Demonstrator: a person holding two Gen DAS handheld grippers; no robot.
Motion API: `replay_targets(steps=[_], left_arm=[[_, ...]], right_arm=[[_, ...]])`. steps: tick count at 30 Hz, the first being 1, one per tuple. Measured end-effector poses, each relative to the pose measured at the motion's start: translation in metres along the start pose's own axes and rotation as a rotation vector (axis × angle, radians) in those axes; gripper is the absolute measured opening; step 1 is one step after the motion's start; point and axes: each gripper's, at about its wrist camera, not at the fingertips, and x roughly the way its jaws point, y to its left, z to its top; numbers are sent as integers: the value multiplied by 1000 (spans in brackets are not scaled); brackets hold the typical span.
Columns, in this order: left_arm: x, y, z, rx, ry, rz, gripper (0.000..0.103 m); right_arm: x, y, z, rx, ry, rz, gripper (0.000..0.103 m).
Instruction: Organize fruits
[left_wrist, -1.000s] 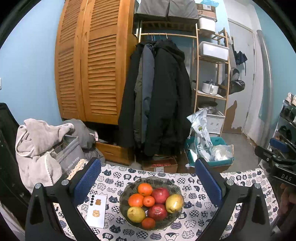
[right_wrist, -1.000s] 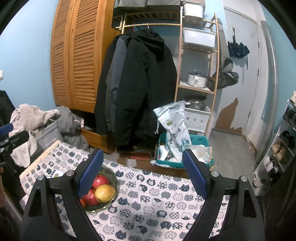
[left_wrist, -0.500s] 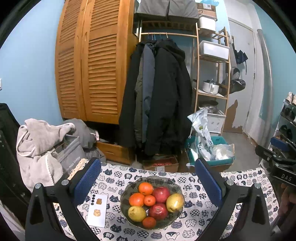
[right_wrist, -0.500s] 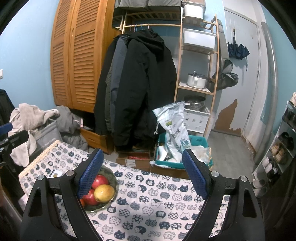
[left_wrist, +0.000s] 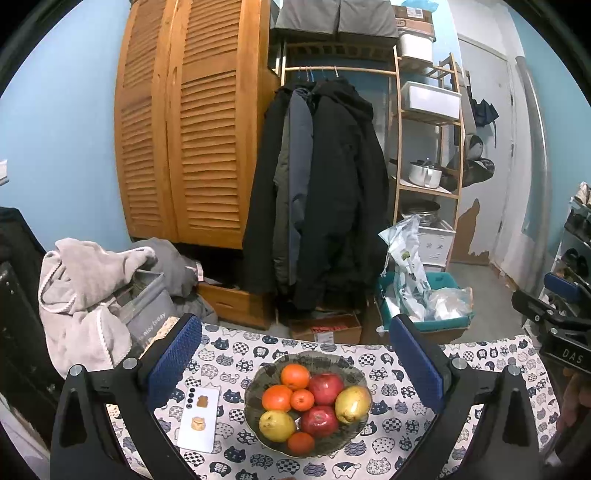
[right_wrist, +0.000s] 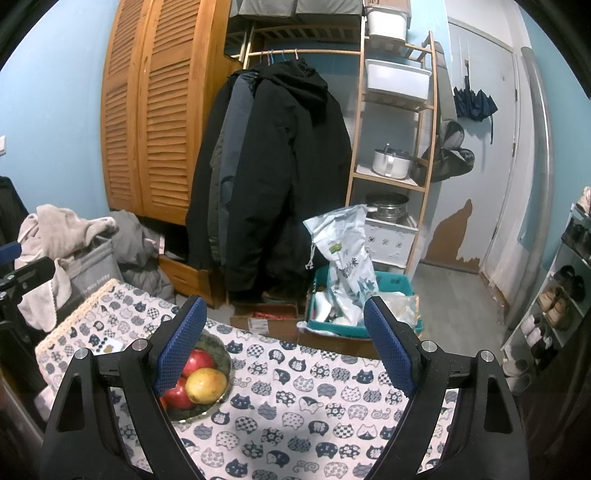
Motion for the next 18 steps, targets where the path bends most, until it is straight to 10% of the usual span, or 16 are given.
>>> replay_targets(steps=[18], left_arm=[[0, -9, 6, 15, -8, 4, 102]], right_arm=[[0, -1, -1, -3, -2, -1, 86]])
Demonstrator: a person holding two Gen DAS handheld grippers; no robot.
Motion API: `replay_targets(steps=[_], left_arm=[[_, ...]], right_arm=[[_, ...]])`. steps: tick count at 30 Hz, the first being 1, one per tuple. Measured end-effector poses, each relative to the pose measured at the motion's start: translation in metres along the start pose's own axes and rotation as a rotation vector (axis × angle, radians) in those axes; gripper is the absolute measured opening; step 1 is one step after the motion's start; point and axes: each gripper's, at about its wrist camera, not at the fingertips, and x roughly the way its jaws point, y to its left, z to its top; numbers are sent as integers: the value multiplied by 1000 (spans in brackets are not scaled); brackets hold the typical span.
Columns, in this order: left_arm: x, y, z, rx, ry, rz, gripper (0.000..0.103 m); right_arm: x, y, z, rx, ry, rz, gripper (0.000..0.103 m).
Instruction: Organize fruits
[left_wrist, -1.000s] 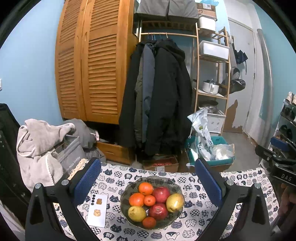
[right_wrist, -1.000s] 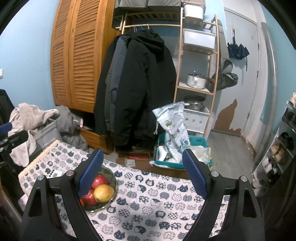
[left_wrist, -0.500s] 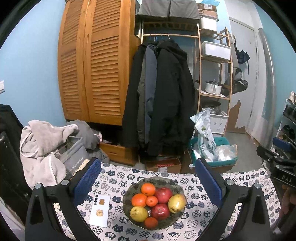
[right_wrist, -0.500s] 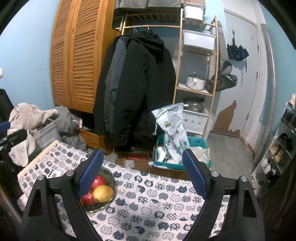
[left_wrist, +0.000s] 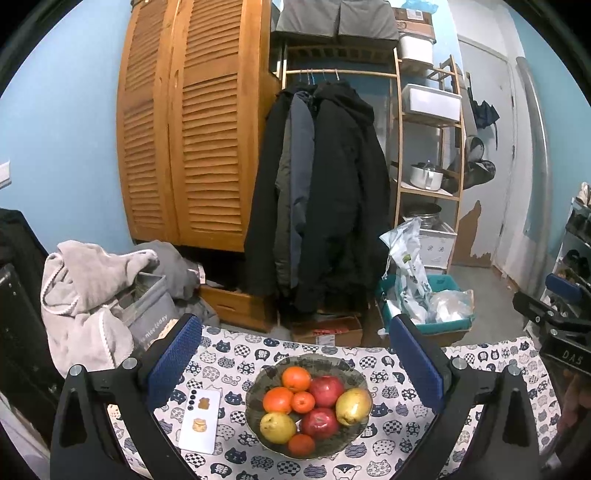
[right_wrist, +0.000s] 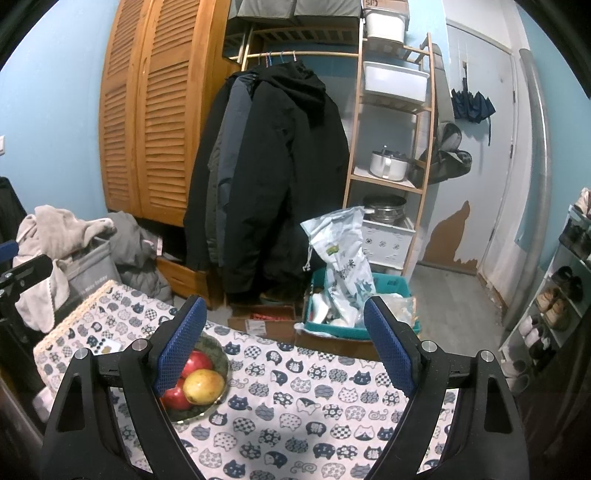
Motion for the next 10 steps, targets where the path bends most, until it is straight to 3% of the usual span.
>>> replay_targets(steps=[10], left_arm=[[-2, -4, -1, 19, -10, 4, 102]], right_arm=[[0, -2, 0, -2, -1, 0, 86]])
